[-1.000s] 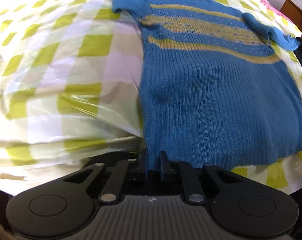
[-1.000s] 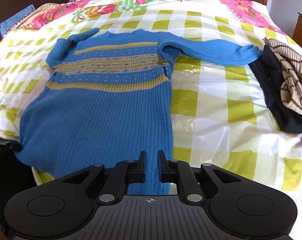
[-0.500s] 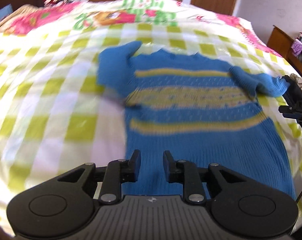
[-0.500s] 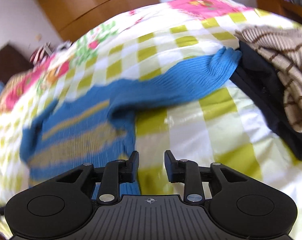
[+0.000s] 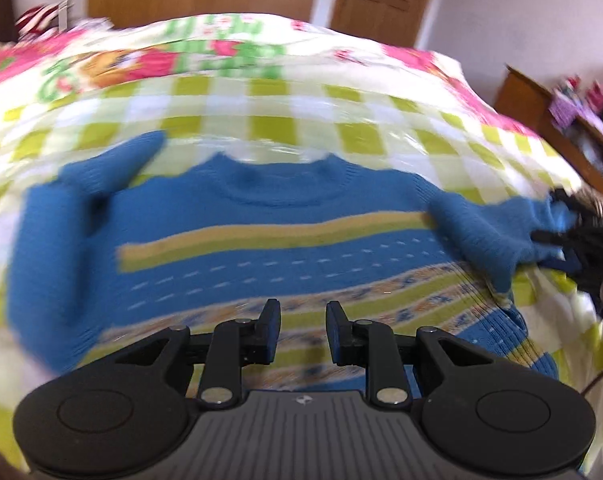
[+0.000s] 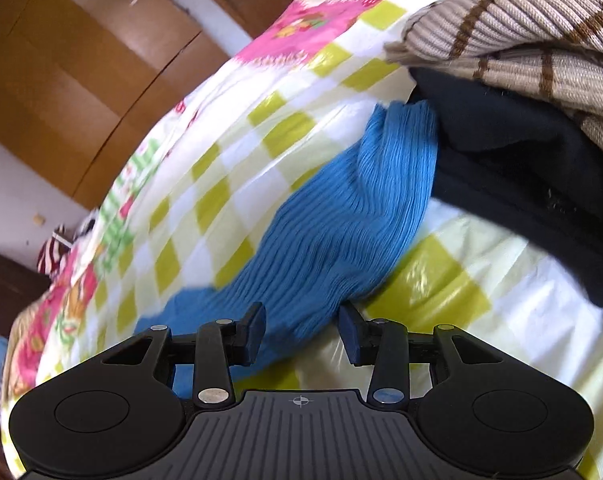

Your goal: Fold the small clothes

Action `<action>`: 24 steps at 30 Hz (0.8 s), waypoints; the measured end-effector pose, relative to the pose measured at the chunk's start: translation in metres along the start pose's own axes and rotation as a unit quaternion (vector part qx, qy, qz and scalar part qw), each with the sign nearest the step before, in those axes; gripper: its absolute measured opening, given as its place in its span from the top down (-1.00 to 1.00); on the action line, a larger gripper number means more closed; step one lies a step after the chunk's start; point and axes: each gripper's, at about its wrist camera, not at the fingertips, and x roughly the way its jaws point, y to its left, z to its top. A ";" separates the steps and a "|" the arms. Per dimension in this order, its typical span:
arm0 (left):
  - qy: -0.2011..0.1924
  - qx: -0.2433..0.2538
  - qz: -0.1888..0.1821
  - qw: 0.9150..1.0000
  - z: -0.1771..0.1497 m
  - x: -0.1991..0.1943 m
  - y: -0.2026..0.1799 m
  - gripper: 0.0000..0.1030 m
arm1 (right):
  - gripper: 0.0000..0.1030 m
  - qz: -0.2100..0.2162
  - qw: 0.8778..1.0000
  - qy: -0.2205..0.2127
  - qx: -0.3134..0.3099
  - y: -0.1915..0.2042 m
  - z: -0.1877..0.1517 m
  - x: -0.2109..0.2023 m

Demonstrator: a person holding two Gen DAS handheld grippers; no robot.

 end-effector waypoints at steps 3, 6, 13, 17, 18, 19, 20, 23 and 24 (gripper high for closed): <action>0.004 0.009 -0.021 1.000 0.003 0.011 -0.016 0.25 | 0.25 -0.017 1.000 -0.015 -0.012 0.003 0.001 0.001; 0.005 0.015 -0.019 1.000 0.005 0.019 -0.027 0.25 | 0.25 -0.030 0.999 -0.027 -0.011 0.004 0.003 0.005; 0.021 0.027 -0.001 0.999 0.005 0.032 -0.040 0.24 | 0.25 -0.044 0.997 -0.054 -0.009 0.007 0.011 0.014; 0.023 0.025 0.001 0.999 0.006 0.038 -0.043 0.15 | 0.25 -0.055 0.996 -0.075 -0.011 0.007 0.018 0.019; 0.022 0.026 0.001 0.999 0.007 0.039 -0.043 0.13 | 0.25 -0.056 0.995 -0.077 -0.008 0.007 0.019 0.021; 0.021 0.029 0.002 0.999 0.007 0.039 -0.044 0.13 | 0.25 -0.056 0.995 -0.081 -0.008 0.006 0.021 0.022; 0.020 0.033 0.004 0.999 0.007 0.040 -0.046 0.13 | 0.25 -0.058 0.995 -0.085 -0.012 0.007 0.021 0.023; 0.016 0.043 0.010 0.999 0.007 0.041 -0.049 0.13 | 0.24 -0.064 0.993 -0.095 -0.026 0.011 0.023 0.026; 0.015 0.044 0.011 0.999 0.006 0.041 -0.049 0.13 | 0.24 -0.063 0.993 -0.097 -0.024 0.011 0.024 0.027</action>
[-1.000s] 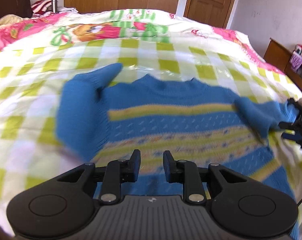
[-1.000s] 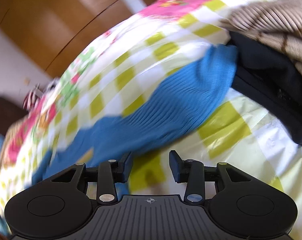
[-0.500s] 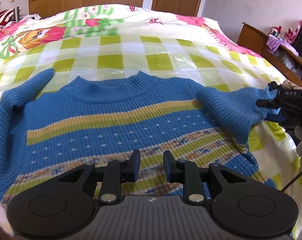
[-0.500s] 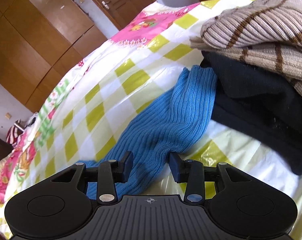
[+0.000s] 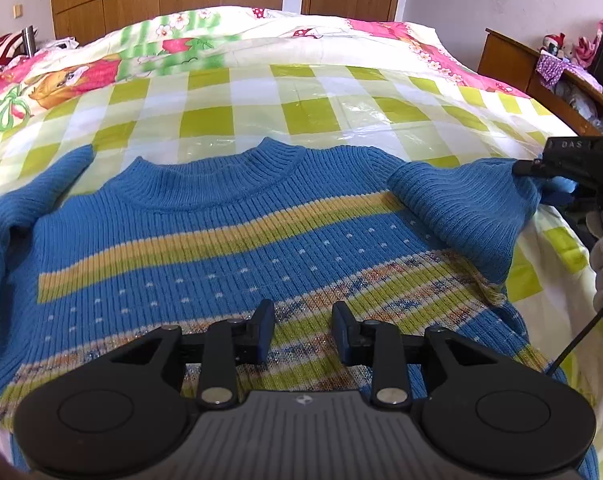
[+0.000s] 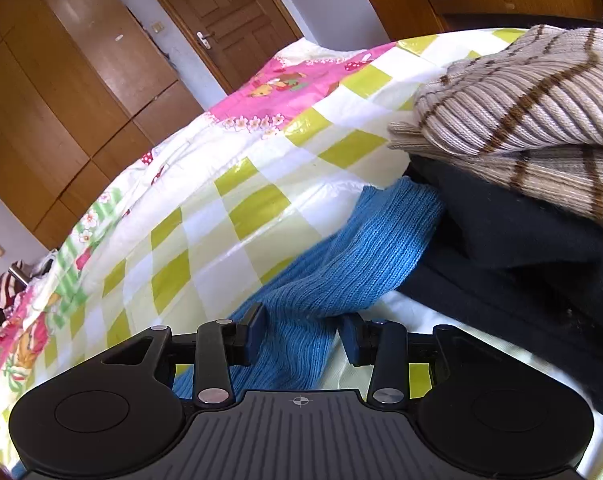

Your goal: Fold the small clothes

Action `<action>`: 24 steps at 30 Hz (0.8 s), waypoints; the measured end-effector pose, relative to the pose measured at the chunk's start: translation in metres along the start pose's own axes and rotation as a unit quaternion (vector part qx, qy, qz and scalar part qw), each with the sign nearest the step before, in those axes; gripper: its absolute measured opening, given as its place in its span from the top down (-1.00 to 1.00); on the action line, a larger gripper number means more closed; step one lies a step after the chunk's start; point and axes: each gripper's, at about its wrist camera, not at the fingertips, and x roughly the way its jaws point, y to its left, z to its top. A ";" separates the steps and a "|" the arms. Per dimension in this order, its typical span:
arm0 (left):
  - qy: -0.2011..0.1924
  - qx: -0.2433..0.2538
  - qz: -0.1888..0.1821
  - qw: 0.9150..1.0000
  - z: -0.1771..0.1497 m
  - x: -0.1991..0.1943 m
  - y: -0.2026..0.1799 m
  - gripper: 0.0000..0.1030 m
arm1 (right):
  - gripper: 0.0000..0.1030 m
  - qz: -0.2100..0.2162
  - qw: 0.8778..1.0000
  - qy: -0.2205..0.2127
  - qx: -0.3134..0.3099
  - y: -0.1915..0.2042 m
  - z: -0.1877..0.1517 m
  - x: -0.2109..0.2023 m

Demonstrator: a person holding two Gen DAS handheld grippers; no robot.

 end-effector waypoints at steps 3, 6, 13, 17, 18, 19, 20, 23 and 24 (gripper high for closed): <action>-0.003 0.003 0.001 1.000 -0.001 0.000 0.000 0.13 | 0.24 -0.001 1.000 -0.003 0.002 0.001 0.001 0.003; -0.006 0.003 -0.001 1.000 -0.002 0.001 0.000 0.12 | 0.31 -0.003 1.000 -0.006 -0.001 0.004 0.002 0.002; -0.013 -0.008 -0.009 1.000 -0.008 -0.002 0.005 0.11 | 0.66 0.002 0.999 -0.037 -0.036 0.018 0.004 -0.006; -0.020 -0.028 -0.008 0.999 -0.017 -0.010 0.015 0.10 | 0.60 0.011 1.000 -0.028 -0.005 0.020 0.013 0.004; -0.022 -0.034 -0.008 0.999 -0.019 -0.013 0.018 0.10 | 0.70 0.009 1.000 -0.028 0.000 0.022 0.017 0.004; -0.023 -0.041 -0.009 0.999 -0.022 -0.015 0.022 0.10 | 0.77 0.012 0.999 -0.034 -0.004 0.027 0.021 0.000; -0.025 -0.048 -0.011 0.998 -0.024 -0.017 0.026 0.10 | 0.77 0.017 0.999 -0.046 -0.015 0.034 0.024 -0.007; -0.034 -0.072 -0.024 0.997 -0.029 -0.021 0.038 0.10 | 0.81 0.046 0.992 -0.100 -0.061 0.064 0.034 -0.045; -0.036 -0.078 -0.028 0.996 -0.031 -0.022 0.041 0.10 | 0.81 0.051 0.989 -0.116 -0.072 0.073 0.038 -0.056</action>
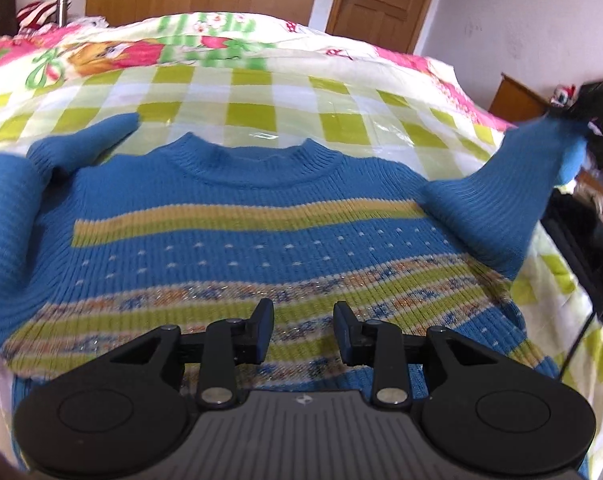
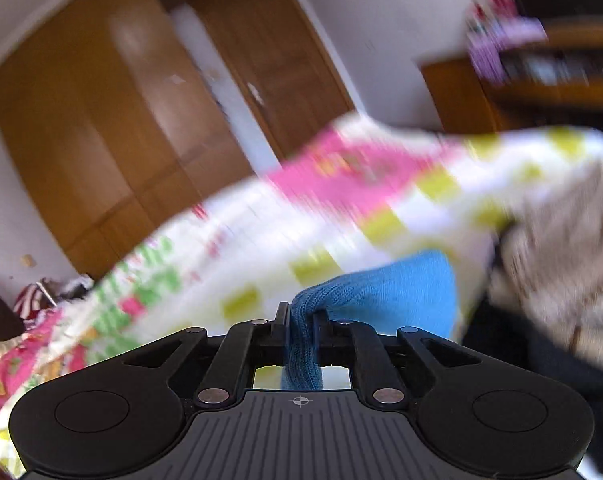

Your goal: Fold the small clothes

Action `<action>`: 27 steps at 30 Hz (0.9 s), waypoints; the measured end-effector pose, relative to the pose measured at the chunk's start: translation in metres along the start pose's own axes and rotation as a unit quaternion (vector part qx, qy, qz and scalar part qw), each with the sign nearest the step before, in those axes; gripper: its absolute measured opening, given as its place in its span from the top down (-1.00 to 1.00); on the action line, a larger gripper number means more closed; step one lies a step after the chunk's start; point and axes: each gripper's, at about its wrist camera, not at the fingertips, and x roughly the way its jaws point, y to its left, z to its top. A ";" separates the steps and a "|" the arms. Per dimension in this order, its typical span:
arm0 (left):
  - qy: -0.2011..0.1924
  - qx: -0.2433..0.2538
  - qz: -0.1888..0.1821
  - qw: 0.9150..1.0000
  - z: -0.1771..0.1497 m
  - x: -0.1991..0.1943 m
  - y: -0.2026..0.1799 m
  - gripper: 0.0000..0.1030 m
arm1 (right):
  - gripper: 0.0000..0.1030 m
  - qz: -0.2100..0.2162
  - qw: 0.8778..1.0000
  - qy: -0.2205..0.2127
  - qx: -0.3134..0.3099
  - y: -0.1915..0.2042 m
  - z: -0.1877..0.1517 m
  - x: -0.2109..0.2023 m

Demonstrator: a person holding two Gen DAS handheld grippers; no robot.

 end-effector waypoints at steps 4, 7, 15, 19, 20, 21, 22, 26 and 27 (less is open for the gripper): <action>-0.002 -0.011 -0.017 1.000 -0.002 -0.002 0.007 0.10 | 0.82 -0.023 0.997 -0.062 -0.026 0.014 0.039 -0.033; -0.003 -0.008 -0.024 1.000 -0.002 -0.002 0.007 0.09 | 0.83 -0.074 0.993 -0.067 -0.057 0.004 0.057 -0.039; -0.004 0.004 -0.034 0.999 -0.008 -0.003 0.006 0.04 | 0.83 -0.126 0.988 -0.003 -0.086 -0.018 0.014 -0.009; -0.010 -0.012 -0.034 0.999 -0.005 -0.013 0.019 0.04 | 0.83 -0.049 0.971 -0.014 -0.232 0.059 -0.026 -0.019; -0.014 -0.016 -0.027 0.999 -0.004 -0.017 0.023 0.04 | 0.83 -0.018 0.960 -0.015 -0.279 0.081 -0.040 -0.025; -0.019 -0.021 -0.017 0.999 -0.003 -0.021 0.028 0.04 | 0.82 0.016 0.944 -0.013 -0.328 0.103 -0.057 -0.030; -0.024 -0.025 -0.006 0.999 -0.003 -0.026 0.034 0.03 | 0.82 0.049 0.924 -0.008 -0.380 0.122 -0.077 -0.036; -0.033 -0.044 0.030 0.998 -0.008 -0.038 0.061 0.01 | 0.81 0.151 0.796 0.010 -0.586 0.162 -0.164 -0.055; -0.032 -0.050 0.037 0.998 -0.011 -0.039 0.067 0.01 | 0.81 0.164 0.770 0.020 -0.616 0.164 -0.181 -0.056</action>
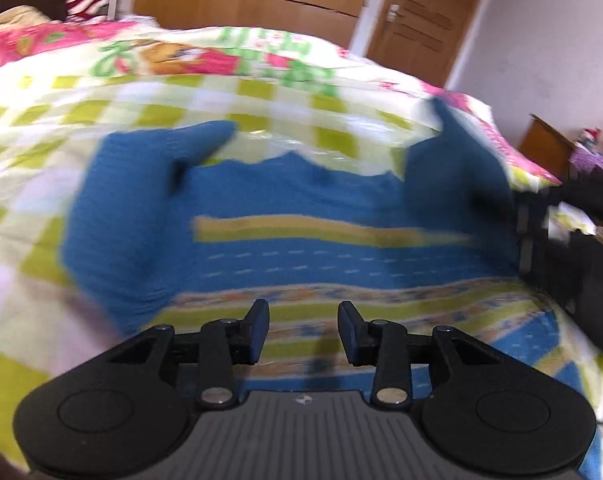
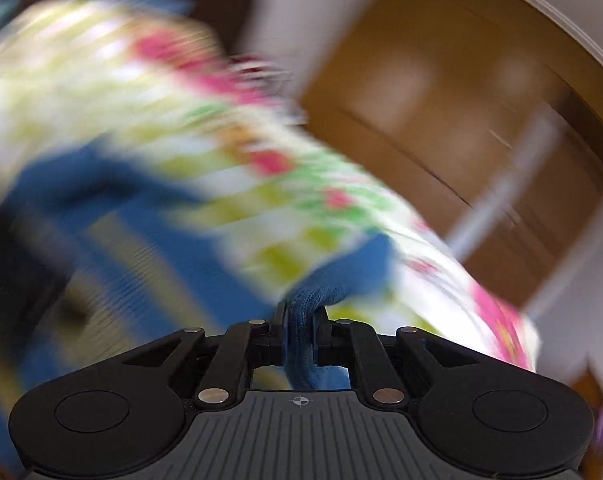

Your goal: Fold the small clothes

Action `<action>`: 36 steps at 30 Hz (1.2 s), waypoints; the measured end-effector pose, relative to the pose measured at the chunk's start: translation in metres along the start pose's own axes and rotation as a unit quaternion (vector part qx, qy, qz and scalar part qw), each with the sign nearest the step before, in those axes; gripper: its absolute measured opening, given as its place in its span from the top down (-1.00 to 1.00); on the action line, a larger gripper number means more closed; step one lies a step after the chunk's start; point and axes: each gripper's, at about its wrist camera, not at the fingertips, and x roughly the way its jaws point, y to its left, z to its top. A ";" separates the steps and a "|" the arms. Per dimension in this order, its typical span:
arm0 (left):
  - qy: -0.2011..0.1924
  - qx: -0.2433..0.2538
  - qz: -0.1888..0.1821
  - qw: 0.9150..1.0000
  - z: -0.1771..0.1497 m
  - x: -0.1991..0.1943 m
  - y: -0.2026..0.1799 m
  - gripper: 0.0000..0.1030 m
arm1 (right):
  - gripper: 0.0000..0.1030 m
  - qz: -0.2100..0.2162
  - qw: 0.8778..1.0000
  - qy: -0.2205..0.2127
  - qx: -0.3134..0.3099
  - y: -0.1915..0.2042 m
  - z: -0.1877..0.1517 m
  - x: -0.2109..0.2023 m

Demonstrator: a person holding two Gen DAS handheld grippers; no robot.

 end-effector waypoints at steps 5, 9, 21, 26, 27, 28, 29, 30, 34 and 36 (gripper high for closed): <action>-0.003 -0.021 -0.002 1.000 -0.001 -0.001 0.016 0.01 | 0.82 0.040 0.997 0.013 -0.071 0.028 -0.010 0.005; -0.006 -0.016 -0.002 1.000 -0.003 -0.001 0.016 0.01 | 0.76 0.033 0.997 0.020 -0.067 0.025 -0.008 0.004; -0.027 -0.036 -0.007 0.999 -0.001 -0.006 0.023 -0.01 | 0.17 0.060 0.986 -0.026 -0.151 0.062 -0.001 0.011; -0.034 -0.046 -0.009 0.998 0.000 -0.009 0.030 -0.01 | 0.88 0.078 0.994 -0.006 -0.071 0.045 0.016 0.015; -0.037 -0.049 -0.010 0.998 0.001 -0.010 0.032 -0.01 | 0.89 0.070 0.997 0.001 -0.030 0.034 0.021 0.016; -0.040 -0.051 -0.011 0.998 0.000 -0.011 0.033 -0.01 | 0.89 0.057 0.998 0.007 0.018 0.021 0.025 0.015; -0.042 -0.055 -0.012 0.998 0.001 -0.012 0.034 -0.01 | 0.89 0.045 0.996 0.014 0.071 0.006 0.029 0.017; -0.045 -0.059 -0.012 0.997 0.001 -0.013 0.036 -0.01 | 0.90 0.035 0.993 0.015 0.113 -0.006 0.032 0.016; -0.057 -0.079 -0.014 0.995 0.002 -0.018 0.044 -0.01 | 0.89 0.042 0.994 -0.028 0.102 0.006 0.039 0.012; -0.065 -0.082 -0.008 0.994 0.003 -0.021 0.047 -0.02 | 0.89 0.086 0.994 -0.015 0.066 0.035 0.035 0.017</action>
